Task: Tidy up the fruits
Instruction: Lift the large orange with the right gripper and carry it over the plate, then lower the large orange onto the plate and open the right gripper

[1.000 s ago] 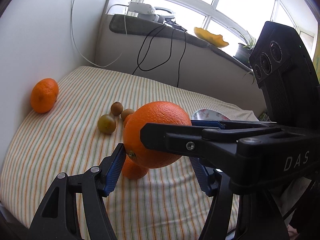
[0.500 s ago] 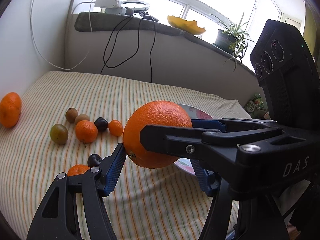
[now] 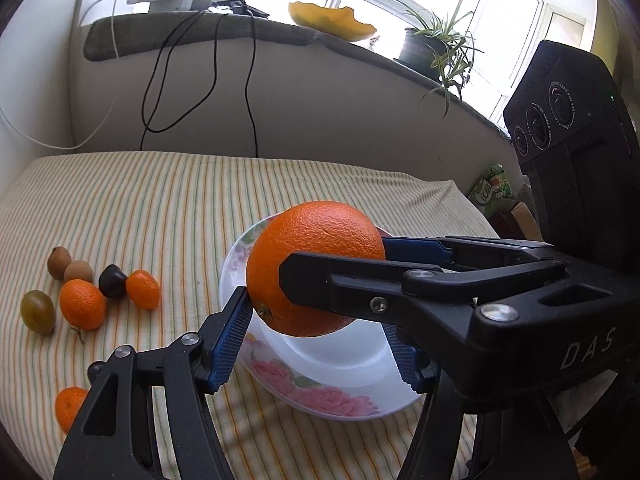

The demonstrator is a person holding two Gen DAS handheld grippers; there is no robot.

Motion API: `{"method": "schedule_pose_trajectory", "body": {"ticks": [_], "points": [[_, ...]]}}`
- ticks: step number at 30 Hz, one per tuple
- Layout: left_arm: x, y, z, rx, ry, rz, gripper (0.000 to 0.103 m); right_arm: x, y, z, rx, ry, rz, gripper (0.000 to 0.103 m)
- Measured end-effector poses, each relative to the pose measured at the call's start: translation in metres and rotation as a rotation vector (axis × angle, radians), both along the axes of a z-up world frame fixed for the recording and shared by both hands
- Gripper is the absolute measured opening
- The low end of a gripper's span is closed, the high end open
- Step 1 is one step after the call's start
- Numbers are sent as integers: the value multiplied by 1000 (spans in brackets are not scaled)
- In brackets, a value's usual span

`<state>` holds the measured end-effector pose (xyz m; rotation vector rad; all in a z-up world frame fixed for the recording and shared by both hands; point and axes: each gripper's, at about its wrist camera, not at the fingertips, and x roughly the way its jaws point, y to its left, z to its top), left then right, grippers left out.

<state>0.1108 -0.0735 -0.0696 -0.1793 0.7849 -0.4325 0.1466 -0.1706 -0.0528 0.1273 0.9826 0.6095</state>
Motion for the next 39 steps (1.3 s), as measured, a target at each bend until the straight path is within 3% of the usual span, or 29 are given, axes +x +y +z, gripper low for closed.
{"method": "schedule_pose_trajectory", "body": {"ticks": [22, 39], "points": [[32, -25, -19, -4, 59, -35, 65, 24, -30, -22, -1, 41, -69, 78], [20, -16, -15, 117, 14, 11, 65, 18, -36, -13, -25, 2, -113, 80]]}}
